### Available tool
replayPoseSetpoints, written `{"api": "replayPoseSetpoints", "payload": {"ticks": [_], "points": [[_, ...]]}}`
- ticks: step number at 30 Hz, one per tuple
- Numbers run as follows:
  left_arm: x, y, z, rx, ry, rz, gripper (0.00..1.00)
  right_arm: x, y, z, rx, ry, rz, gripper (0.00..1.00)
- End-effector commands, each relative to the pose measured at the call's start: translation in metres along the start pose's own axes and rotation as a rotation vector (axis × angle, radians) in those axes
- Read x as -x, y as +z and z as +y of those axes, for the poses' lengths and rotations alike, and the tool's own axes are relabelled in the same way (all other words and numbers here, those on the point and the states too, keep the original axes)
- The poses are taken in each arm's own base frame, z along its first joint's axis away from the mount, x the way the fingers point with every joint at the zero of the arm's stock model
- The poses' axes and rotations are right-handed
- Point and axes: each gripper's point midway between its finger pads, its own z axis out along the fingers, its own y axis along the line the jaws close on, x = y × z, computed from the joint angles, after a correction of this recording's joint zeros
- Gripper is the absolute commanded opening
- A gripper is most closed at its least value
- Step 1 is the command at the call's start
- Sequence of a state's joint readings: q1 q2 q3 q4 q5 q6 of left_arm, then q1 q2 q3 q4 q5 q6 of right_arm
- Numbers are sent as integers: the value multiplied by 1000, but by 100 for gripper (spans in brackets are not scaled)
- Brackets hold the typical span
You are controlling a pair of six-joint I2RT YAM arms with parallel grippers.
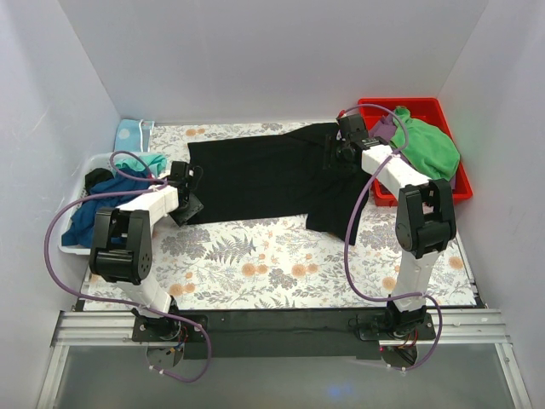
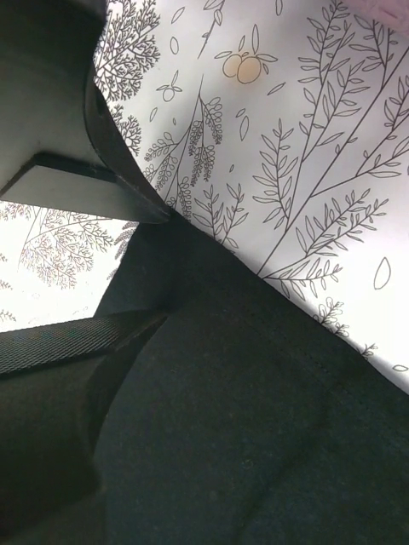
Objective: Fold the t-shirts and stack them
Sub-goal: Flatten out the tshirt
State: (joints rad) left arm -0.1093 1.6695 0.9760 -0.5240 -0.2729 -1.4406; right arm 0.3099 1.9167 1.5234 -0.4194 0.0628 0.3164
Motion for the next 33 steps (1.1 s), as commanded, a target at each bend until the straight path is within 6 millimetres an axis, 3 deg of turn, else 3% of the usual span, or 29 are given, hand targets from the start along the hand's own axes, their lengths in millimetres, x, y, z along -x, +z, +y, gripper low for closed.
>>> {"api": "replayPoseSetpoints", "payload": {"ticks": [1,6,12,19,21,22,26,33], "points": [[-16,17,32,142,37,46,43,7,-15,4,10,13,-35,59],[-19,20,35,161,55,66,26,-1,-24,-2,-13,18,-33,59],[-9,12,35,166,64,38,10,-20,-40,-16,-66,17,-11,59],[-3,7,28,142,66,27,3,-48,-57,-34,-123,12,20,60],[-4,7,30,149,72,32,7,-53,-59,-35,-124,12,26,60],[-3,5,31,149,74,28,19,-54,-59,-35,-124,16,24,61],[1,-4,33,157,96,-3,38,-57,-60,-34,-118,26,31,61],[-10,-9,35,193,151,-13,43,-61,-58,-34,-112,35,44,60]]}}
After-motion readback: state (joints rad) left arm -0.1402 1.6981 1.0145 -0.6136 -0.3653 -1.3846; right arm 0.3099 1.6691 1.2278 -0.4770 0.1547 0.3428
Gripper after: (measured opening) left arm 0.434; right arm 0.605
